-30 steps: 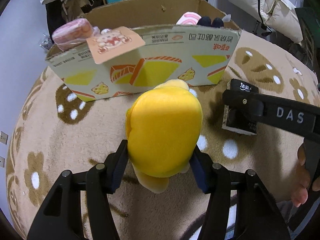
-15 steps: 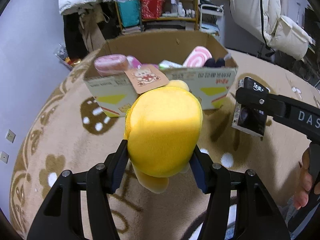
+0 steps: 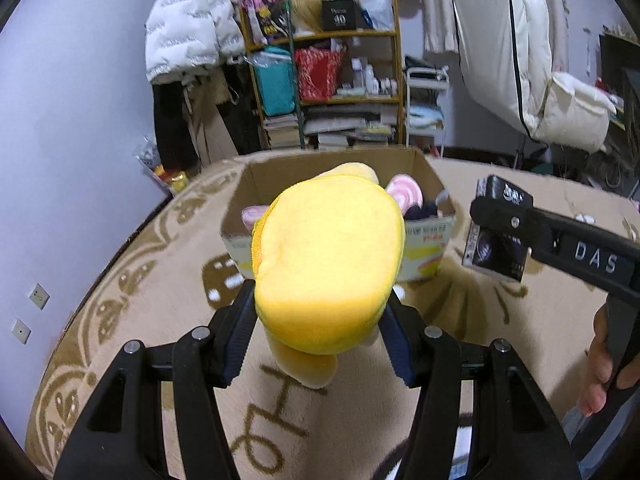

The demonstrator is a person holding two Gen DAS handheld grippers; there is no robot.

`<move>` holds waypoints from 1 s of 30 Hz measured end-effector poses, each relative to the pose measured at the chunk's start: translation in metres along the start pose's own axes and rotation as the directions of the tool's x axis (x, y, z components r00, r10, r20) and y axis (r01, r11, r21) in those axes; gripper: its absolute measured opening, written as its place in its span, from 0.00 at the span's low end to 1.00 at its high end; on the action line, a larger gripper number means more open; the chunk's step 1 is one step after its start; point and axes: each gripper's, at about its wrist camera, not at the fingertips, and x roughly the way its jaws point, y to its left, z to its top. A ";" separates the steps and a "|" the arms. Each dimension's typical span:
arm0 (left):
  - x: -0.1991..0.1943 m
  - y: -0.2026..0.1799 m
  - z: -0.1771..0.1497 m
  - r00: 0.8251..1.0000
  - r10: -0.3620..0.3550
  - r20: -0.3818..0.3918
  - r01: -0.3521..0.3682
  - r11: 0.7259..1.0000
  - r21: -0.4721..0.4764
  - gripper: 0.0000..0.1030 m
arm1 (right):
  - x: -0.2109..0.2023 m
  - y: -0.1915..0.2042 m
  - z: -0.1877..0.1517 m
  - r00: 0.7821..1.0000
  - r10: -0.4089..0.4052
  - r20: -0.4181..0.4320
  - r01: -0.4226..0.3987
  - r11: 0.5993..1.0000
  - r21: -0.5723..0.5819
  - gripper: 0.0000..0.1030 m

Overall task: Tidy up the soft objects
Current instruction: 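Lift yellow plush with left tool while right tool carries black pack over box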

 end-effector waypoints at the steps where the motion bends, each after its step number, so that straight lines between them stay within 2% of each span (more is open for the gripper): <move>1: -0.003 0.002 0.002 1.000 0.003 0.013 -0.003 1.000 -0.007 0.55 | -0.001 0.001 0.001 1.000 0.002 0.006 -0.002 1.000 -0.002 0.52; 8: -0.019 0.013 0.020 0.992 0.048 0.113 -0.046 0.999 -0.022 0.55 | -0.011 0.008 0.013 0.998 0.014 0.066 -0.011 0.999 -0.039 0.52; 14: -0.022 0.025 0.034 0.985 0.067 0.160 -0.059 0.997 -0.054 0.55 | -0.010 0.016 0.025 0.994 0.009 0.104 -0.001 0.997 -0.079 0.52; 30: 0.006 0.031 0.071 0.974 0.080 0.212 -0.070 0.996 -0.053 0.55 | 0.020 0.025 0.045 0.991 0.017 0.136 0.001 0.991 -0.131 0.52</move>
